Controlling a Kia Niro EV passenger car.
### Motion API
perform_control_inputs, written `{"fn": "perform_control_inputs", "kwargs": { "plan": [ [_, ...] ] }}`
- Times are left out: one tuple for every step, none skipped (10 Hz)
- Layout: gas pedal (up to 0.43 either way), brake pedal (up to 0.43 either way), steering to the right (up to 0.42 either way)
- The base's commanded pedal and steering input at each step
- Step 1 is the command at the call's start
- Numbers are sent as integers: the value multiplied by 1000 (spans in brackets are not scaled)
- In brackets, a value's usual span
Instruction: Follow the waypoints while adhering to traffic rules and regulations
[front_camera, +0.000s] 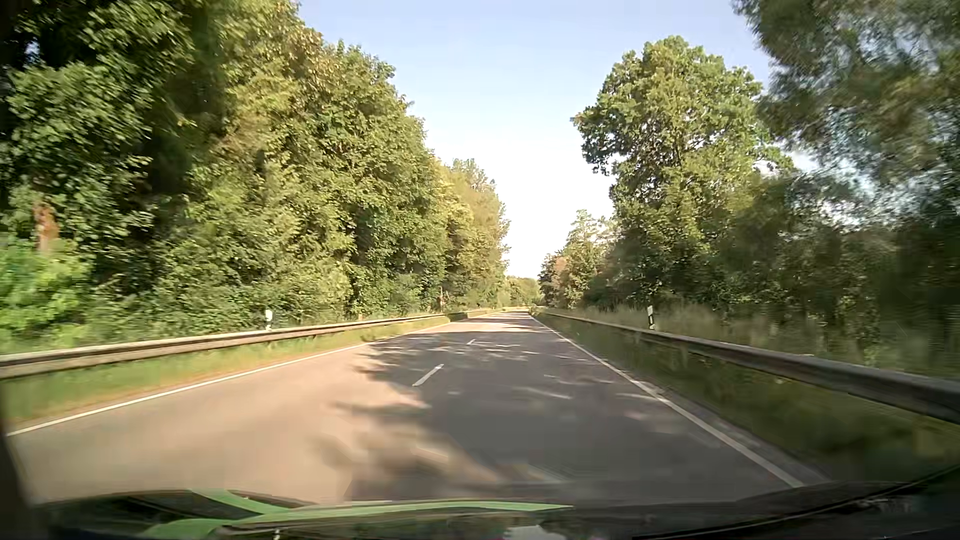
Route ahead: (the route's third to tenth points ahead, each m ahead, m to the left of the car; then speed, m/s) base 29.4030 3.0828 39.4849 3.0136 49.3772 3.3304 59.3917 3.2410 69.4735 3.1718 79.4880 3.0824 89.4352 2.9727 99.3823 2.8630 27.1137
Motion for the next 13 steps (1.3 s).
{"fn": "perform_control_inputs", "kwargs": {
  "plan": [
    [319,0,0],
    [287,0,0],
    [287,0,0],
    [287,0,-1],
    [299,0,0],
    [311,0,-1],
    [331,0,-1],
    [339,0,-1],
    [350,0,-2],
    [350,0,-3],
    [339,0,-3],
    [311,0,-3],
    [299,0,-3]
  ]
}}
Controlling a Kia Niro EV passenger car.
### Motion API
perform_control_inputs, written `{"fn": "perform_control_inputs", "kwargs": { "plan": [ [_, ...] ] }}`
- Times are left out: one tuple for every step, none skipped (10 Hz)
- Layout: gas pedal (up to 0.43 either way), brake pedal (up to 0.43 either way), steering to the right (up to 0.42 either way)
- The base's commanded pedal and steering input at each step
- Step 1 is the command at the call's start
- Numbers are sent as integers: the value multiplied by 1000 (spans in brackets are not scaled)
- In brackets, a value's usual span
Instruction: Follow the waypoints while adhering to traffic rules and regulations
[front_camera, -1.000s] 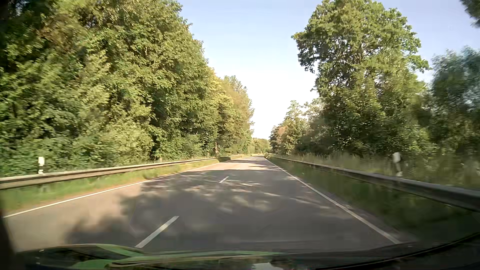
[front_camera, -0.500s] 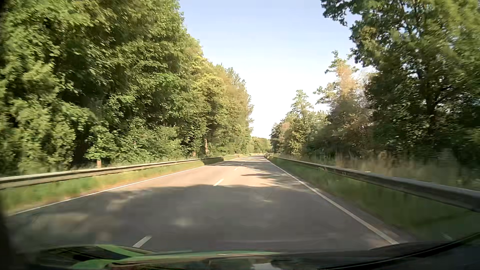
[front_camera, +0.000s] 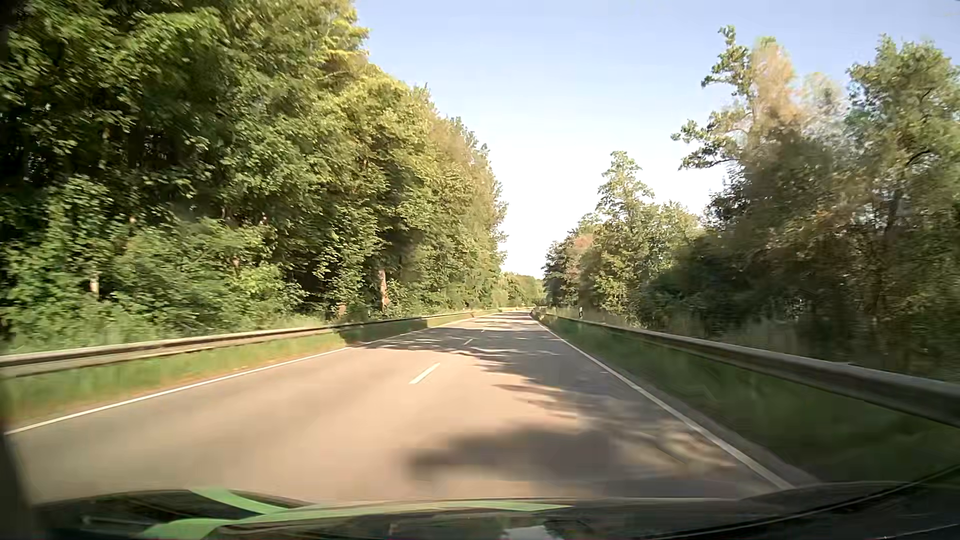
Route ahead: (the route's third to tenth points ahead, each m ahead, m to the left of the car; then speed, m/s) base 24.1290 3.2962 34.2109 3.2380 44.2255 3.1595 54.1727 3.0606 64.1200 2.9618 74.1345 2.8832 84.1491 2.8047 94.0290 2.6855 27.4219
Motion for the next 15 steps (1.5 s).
{"fn": "perform_control_inputs", "kwargs": {
  "plan": [
    [287,0,-3],
    [299,0,-3],
    [299,0,-3],
    [311,0,-3],
    [319,0,-3],
    [331,0,-3],
    [331,0,-3],
    [331,0,-3],
    [319,0,-2],
    [319,0,-2],
    [319,0,-2],
    [319,0,-1],
    [331,0,0],
    [331,0,0],
    [331,0,0]
  ]
}}
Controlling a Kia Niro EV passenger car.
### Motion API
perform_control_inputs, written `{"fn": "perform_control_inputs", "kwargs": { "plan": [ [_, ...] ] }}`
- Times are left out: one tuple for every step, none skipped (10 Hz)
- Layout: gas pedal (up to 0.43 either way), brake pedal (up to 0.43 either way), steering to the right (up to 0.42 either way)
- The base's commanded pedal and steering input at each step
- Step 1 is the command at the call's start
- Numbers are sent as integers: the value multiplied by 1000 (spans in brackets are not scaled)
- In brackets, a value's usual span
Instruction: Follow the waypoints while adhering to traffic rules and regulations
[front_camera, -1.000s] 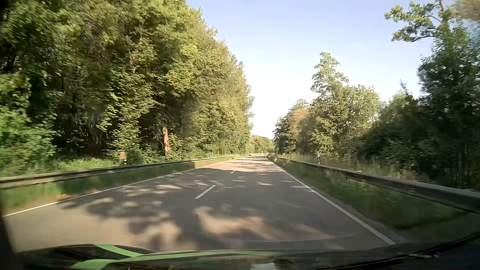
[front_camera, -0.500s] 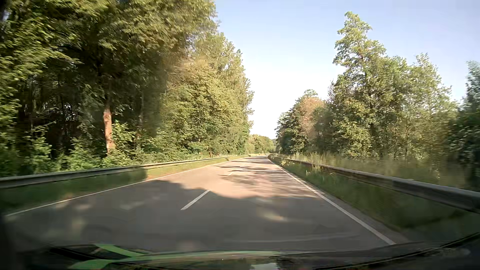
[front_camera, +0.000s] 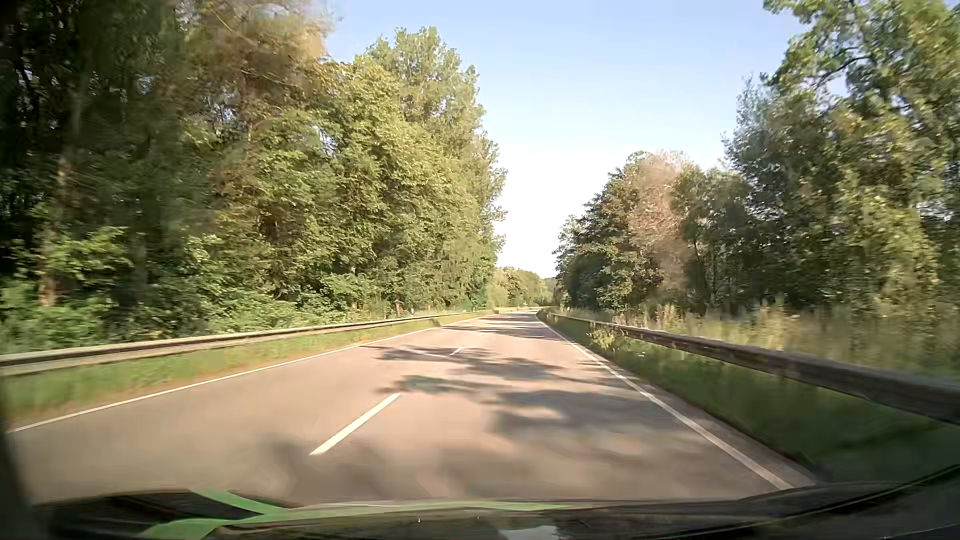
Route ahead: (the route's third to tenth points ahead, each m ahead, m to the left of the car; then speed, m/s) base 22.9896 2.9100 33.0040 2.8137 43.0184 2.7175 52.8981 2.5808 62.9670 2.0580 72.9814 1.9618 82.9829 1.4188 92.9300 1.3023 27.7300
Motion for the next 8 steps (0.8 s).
{"fn": "perform_control_inputs", "kwargs": {
  "plan": [
    [331,0,0],
    [311,0,0],
    [287,0,0],
    [287,0,0],
    [287,0,0],
    [299,0,0],
    [319,0,0],
    [331,0,0]
  ]
}}
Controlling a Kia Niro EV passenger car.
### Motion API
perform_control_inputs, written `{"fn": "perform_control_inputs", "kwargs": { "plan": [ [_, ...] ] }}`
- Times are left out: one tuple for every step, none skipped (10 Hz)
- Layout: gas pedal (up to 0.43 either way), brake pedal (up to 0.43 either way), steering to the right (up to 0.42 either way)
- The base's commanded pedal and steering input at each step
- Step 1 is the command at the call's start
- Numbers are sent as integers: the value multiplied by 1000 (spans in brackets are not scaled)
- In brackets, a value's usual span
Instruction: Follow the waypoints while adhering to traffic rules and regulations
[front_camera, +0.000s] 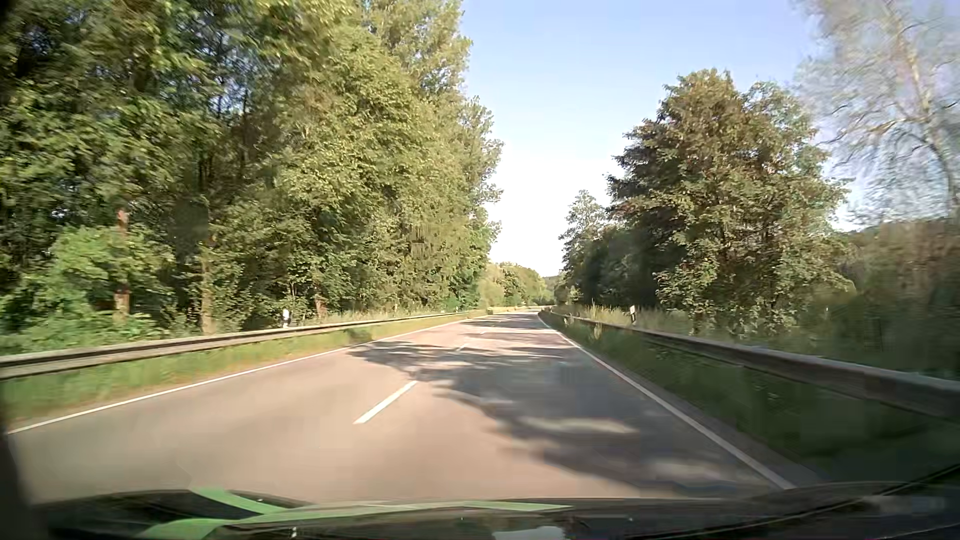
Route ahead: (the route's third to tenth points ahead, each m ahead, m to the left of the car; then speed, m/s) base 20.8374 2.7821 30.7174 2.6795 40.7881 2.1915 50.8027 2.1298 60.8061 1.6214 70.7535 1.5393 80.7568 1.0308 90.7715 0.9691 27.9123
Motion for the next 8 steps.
{"fn": "perform_control_inputs", "kwargs": {
  "plan": [
    [339,0,0],
    [339,0,0],
    [339,0,-1],
    [339,0,0],
    [331,0,0],
    [319,0,0],
    [319,0,0],
    [319,0,0]
  ]
}}
